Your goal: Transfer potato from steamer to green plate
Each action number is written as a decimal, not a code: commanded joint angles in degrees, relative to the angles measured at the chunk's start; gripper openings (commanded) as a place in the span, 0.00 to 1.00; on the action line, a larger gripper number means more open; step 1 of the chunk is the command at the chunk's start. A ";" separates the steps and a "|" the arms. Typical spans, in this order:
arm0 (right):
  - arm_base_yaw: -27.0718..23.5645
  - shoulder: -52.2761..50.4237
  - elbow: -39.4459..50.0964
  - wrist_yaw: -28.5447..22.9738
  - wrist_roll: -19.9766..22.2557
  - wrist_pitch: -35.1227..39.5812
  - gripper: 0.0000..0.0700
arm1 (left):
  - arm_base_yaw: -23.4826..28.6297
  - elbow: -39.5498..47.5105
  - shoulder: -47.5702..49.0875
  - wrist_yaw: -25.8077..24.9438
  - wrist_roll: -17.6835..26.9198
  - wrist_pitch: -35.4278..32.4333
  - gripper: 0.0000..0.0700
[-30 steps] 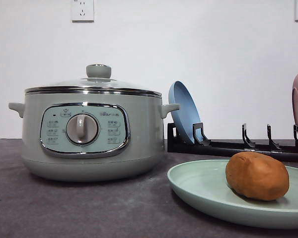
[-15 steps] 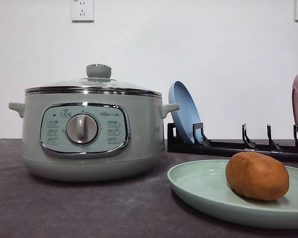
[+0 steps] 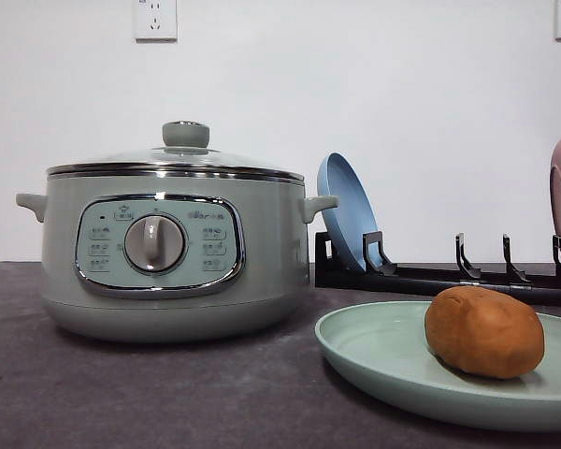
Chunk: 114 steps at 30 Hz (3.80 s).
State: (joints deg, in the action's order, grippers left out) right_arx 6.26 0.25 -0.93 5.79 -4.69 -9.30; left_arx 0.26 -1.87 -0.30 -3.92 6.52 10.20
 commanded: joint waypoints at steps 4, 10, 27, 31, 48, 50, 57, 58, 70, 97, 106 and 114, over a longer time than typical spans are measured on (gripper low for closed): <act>-0.02 -0.04 0.28 0.05 0.28 0.33 0.00 | 0.14 1.18 0.12 0.11 -0.15 0.46 0.00; -0.02 -0.04 0.28 0.04 0.28 0.33 0.00 | 0.14 1.18 0.11 0.10 -0.15 0.46 0.00; -0.02 -0.04 0.28 0.05 0.28 0.33 0.00 | 0.14 1.18 0.11 0.10 -0.15 0.46 0.00; -0.02 -0.04 0.28 0.04 0.28 0.33 0.00 | 0.14 1.18 0.11 0.11 -0.15 0.46 0.00; -0.02 -0.04 0.28 0.05 0.28 0.33 0.00 | 0.14 1.18 0.11 0.10 -0.15 0.46 0.00; -0.02 -0.04 0.28 0.05 0.28 0.33 0.00 | 0.14 1.18 0.11 0.10 -0.15 0.46 0.00; -0.02 -0.04 0.28 0.05 0.28 0.33 0.00 | 0.14 1.18 0.11 0.11 -0.15 0.46 0.00; -0.02 -0.04 0.27 0.05 0.28 0.33 0.00 | 0.14 1.18 0.11 0.11 -0.15 0.46 0.00; -0.02 -0.04 0.28 0.05 0.31 0.33 0.00 | 0.14 1.18 0.11 0.11 -0.15 0.46 0.00; -0.02 -0.04 0.28 0.04 0.28 0.33 0.00 | 0.14 1.18 0.11 0.10 -0.15 0.46 0.00; -0.02 -0.04 0.28 0.04 0.29 0.33 0.00 | 0.14 1.18 0.11 0.11 -0.15 0.46 0.00; -0.02 -0.04 0.28 0.05 0.29 0.33 0.00 | 0.14 1.18 0.11 0.11 -0.15 0.46 0.00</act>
State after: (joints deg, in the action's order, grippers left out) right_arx 6.26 0.25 -0.93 5.78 -4.69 -9.30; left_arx 0.25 -1.87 -0.30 -3.92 6.52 10.20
